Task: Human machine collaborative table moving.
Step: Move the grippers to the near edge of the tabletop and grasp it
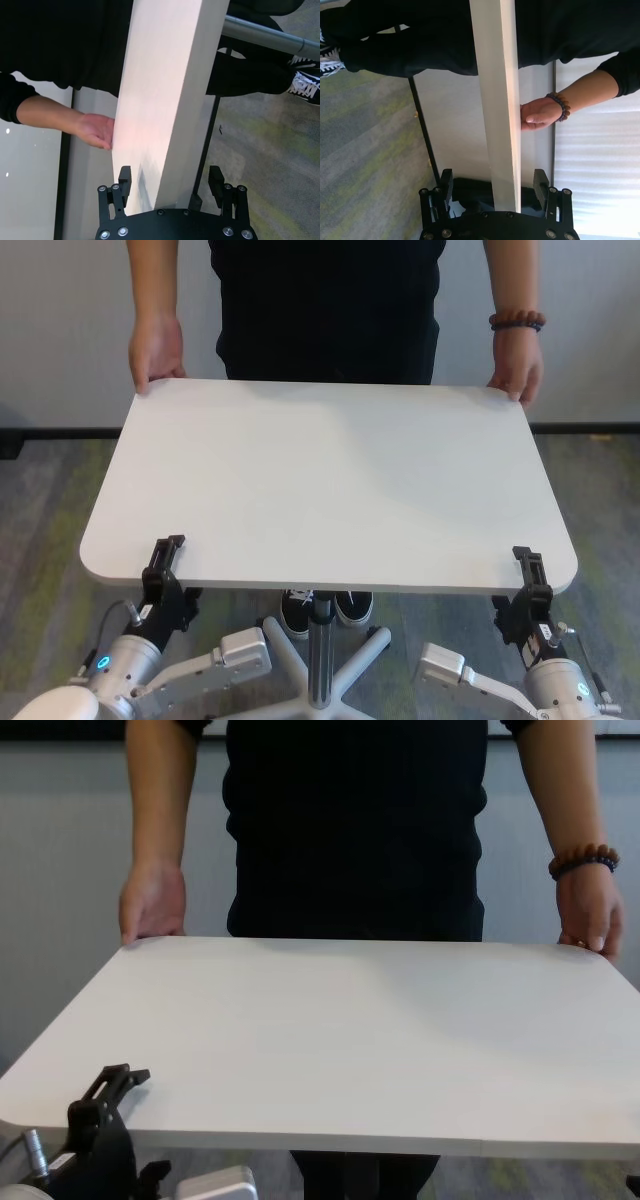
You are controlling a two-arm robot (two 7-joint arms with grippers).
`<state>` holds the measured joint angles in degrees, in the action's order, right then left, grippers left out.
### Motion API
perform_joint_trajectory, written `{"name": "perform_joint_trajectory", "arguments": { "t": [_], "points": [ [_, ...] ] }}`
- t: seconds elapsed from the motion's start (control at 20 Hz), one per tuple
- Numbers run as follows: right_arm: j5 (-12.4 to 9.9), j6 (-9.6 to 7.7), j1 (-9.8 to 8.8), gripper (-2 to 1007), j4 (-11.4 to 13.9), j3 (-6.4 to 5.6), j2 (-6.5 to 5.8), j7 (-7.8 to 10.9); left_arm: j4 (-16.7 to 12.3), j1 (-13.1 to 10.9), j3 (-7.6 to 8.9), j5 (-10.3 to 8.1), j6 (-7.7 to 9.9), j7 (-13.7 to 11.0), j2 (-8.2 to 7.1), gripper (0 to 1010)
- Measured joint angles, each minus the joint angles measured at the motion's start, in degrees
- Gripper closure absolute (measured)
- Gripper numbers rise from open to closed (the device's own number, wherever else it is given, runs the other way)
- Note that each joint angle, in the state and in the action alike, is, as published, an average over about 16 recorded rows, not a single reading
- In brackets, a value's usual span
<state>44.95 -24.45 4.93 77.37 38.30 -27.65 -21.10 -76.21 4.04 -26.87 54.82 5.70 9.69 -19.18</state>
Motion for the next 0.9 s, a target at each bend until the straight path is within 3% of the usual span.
{"name": "perform_joint_trajectory", "arguments": {
  "t": [0.9],
  "points": [
    [0.0,0.00,0.00,-1,0.0,0.00,0.00,0.00,1.8,0.7,0.99,0.47,-0.59,3.0,2.12,10]
  ]
}}
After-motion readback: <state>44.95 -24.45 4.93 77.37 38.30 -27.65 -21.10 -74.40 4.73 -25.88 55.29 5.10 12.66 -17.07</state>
